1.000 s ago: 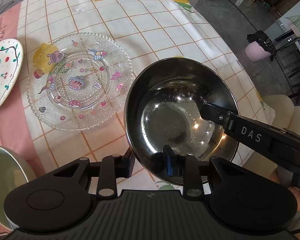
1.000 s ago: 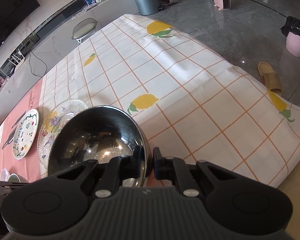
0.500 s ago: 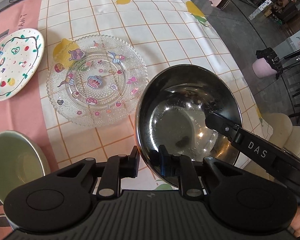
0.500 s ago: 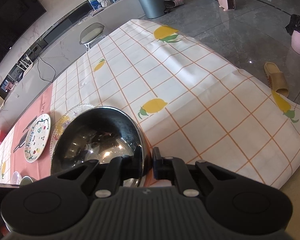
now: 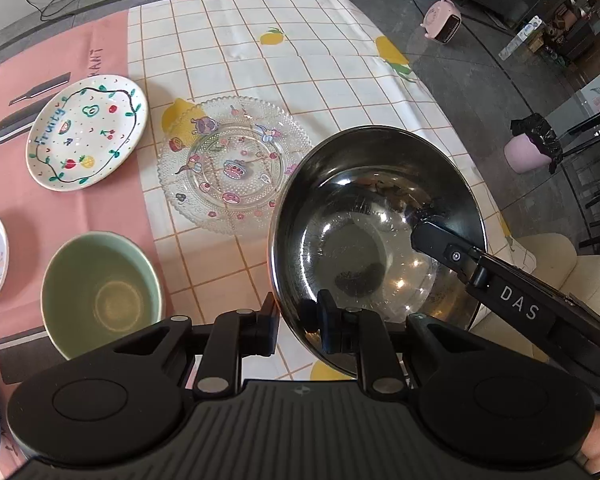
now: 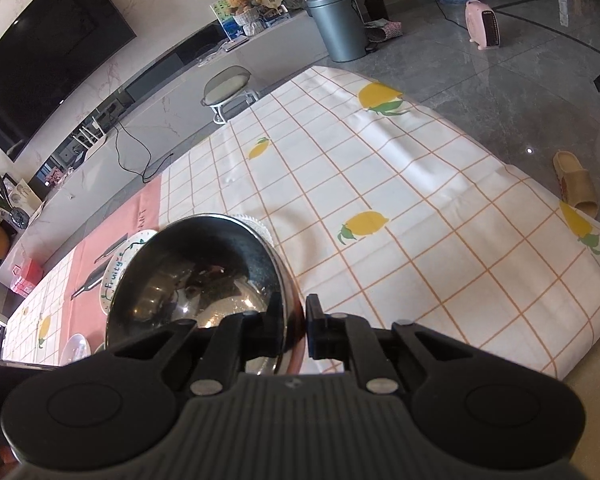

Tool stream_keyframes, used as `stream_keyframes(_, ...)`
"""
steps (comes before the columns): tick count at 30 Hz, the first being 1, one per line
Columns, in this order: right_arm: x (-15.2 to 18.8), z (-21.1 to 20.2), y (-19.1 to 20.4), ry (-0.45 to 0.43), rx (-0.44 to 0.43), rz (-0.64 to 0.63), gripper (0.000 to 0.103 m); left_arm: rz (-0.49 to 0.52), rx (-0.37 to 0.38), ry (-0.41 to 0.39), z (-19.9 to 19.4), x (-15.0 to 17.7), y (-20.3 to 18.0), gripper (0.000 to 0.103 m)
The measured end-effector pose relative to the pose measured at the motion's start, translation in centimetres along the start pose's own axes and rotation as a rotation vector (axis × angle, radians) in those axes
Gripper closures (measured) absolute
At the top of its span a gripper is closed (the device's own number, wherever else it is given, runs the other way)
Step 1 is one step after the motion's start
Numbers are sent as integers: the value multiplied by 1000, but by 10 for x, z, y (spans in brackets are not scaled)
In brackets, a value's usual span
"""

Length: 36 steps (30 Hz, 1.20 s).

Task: Organize plates and bowls
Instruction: 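Lift the orange steel bowl with the right gripper toward the blue steel bowl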

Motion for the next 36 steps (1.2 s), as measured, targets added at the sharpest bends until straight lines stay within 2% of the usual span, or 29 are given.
stream_keyframes(5,-3,-27,21,-45,-62,-16,92,5,5,-28,-30,2,9,81)
stream_keyframes(9,0,-42,42,-53,-108,-39,92,25,-22,-50,-56,8,20,81)
stream_keyframes(12,5,-54,61,-60,-153,-42,92,9,-22,-61,-78,13,33,81)
stream_keyframes(15,9,-68,84,-72,-197,-66,92,22,-23,-106,-103,21,50,81)
stream_keyframes(18,18,-80,117,-77,-242,-113,91,-29,-33,-109,-120,29,76,81)
stream_keyframes(23,46,-84,168,-39,-299,-202,91,-115,-86,-105,-138,50,124,81)
stream_keyframes(31,93,-68,230,50,-342,-300,91,-235,-101,-100,-143,79,192,80)
stream_keyframes(36,108,-60,259,64,-370,-342,91,-241,-109,-172,-156,91,217,81)
Point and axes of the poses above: each gripper's, at about its wrist camera, not at the fingertips, and z roughly the way its jaws point, y to its left, x to its underside, the point moved 5 cm from there along z, roughly the way its jaws point, and after that the axes turned 13 degrees about -y, right-handed, at the moved point
